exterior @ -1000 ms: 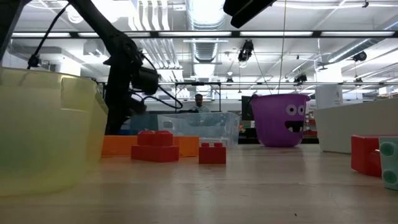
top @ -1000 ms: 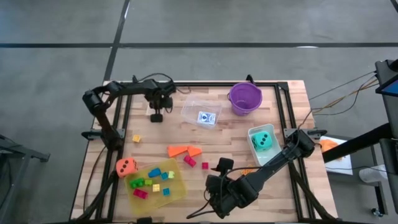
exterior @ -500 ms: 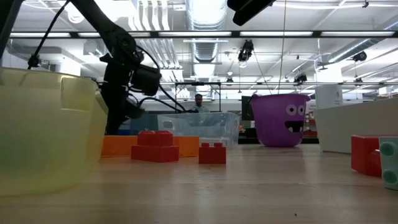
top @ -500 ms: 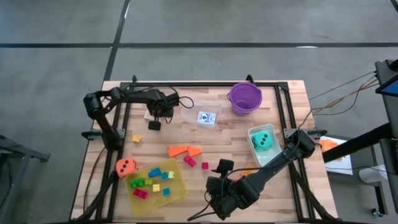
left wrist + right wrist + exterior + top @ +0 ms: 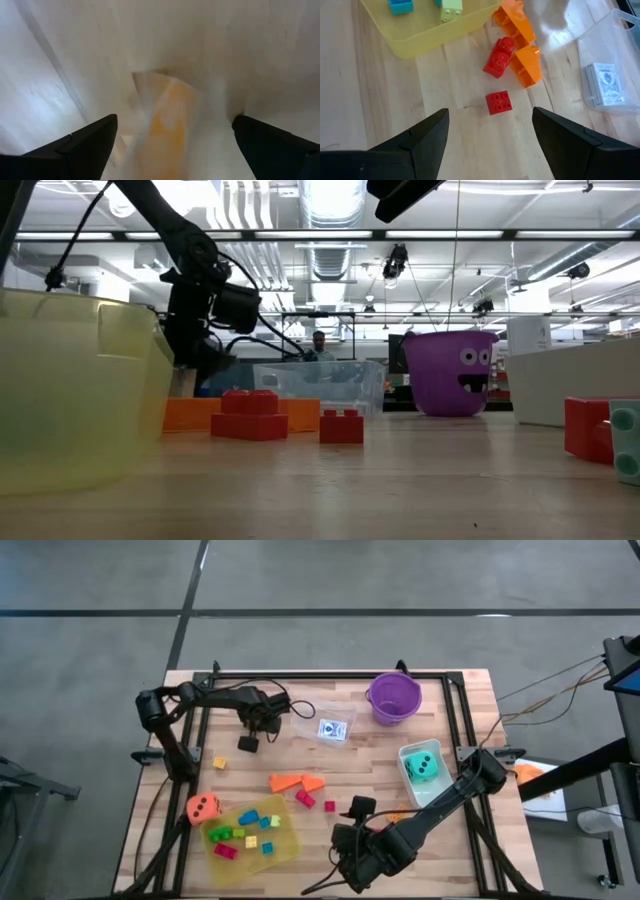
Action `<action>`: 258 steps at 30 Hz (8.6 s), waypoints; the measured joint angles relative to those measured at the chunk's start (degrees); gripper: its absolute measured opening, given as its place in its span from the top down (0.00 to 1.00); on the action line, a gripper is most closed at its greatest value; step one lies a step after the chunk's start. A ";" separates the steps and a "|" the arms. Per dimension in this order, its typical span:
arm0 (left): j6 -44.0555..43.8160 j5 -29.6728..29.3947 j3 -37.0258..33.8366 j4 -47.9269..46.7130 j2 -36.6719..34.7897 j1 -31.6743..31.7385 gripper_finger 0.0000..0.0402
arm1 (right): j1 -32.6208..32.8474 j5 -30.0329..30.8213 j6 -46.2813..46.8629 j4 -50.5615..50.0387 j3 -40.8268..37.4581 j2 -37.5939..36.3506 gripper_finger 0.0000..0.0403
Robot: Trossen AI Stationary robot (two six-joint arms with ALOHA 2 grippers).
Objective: Pick & Place Toys
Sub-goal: Put the orange deck of cards into the transparent bin
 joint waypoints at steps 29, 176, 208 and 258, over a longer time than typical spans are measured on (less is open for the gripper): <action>2.17 -2.74 -1.13 -0.20 -0.02 -0.20 0.75 | 0.00 0.02 -1.52 1.07 -0.11 0.00 0.30; -48.15 20.47 22.90 37.46 13.71 -6.08 0.88 | 0.61 7.50 37.48 -28.86 -4.17 -4.37 0.30; -49.17 20.04 22.76 35.35 13.84 -5.97 0.63 | 0.62 7.28 36.20 -28.46 -4.17 -4.35 0.30; -45.94 17.04 23.04 31.22 12.93 -5.81 0.28 | 0.63 6.45 34.95 -27.40 -4.15 -4.33 0.30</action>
